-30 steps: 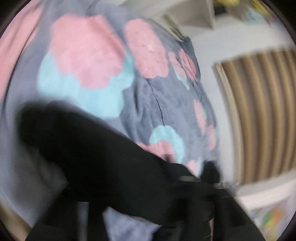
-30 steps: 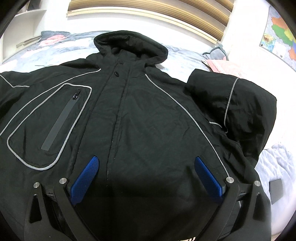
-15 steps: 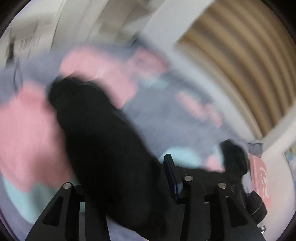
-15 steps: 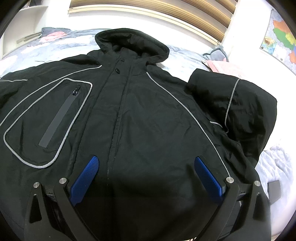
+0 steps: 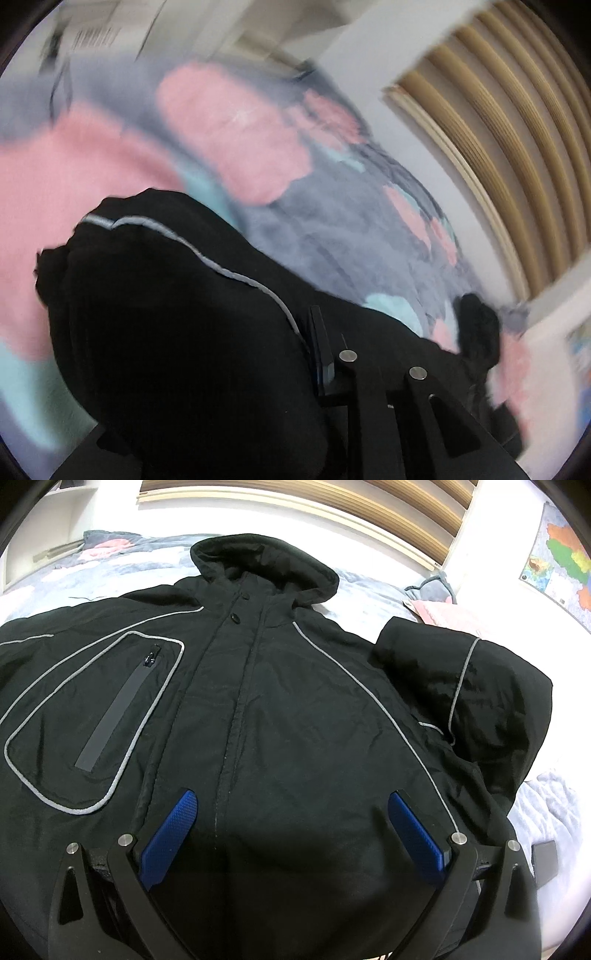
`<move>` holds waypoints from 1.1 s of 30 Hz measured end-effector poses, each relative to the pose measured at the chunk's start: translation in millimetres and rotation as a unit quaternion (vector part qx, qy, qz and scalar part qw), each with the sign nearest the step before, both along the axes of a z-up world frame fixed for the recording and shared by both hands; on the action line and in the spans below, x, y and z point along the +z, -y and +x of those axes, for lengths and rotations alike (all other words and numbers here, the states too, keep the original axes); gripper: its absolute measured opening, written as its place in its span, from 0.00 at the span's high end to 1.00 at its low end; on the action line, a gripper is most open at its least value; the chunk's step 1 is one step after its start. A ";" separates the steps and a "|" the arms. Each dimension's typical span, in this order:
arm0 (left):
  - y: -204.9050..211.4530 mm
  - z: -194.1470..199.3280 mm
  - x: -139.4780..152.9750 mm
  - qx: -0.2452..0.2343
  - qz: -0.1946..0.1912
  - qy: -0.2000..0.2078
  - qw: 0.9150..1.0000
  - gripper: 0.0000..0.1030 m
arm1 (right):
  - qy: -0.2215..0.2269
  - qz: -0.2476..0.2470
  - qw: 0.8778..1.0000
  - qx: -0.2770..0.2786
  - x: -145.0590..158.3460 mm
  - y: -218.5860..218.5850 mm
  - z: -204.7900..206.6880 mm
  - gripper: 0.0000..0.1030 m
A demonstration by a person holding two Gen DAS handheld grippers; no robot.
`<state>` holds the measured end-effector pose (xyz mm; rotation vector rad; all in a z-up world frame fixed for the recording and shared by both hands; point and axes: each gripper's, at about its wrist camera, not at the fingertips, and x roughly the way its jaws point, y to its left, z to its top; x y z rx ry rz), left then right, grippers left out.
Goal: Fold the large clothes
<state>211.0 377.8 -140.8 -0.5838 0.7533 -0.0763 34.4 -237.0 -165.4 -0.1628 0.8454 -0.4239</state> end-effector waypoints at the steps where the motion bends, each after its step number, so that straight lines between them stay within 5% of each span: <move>1: 12.5 -6.3 13.1 -0.014 0.017 0.018 1.000 0.85 | -0.001 -0.002 1.000 0.000 0.9 -0.2 0.0 0.00; 7: 123.2 -40.6 88.7 -0.133 0.091 0.117 0.980 0.86 | 0.014 -0.015 1.000 -0.003 16.3 -3.5 -10.8 0.00; 14: 274.8 -70.8 117.5 -0.277 0.134 0.155 0.939 0.86 | 0.040 0.007 0.999 -0.024 49.3 14.1 -46.1 0.00; 18: 359.2 -84.3 104.0 -0.347 0.155 0.141 0.914 0.86 | 0.055 0.031 0.997 -0.048 63.7 35.8 -67.5 0.00; 23: 443.7 -83.2 57.9 -0.394 0.180 0.074 0.898 0.82 | 0.041 0.094 0.994 -0.044 67.9 57.3 -75.9 0.00; 26: 475.7 -76.1 14.1 -0.409 0.196 0.002 0.891 0.65 | 0.036 0.106 0.993 -0.041 67.1 62.9 -76.8 0.00; 28: 489.7 -71.7 -9.9 -0.424 0.193 -0.040 0.884 0.43 | 0.027 0.108 0.993 -0.036 64.4 64.8 -74.9 0.00; 33: 504.6 -84.5 -11.3 -0.456 0.227 -0.040 0.860 0.29 | 0.008 0.131 0.991 -0.015 60.8 67.8 -65.1 0.00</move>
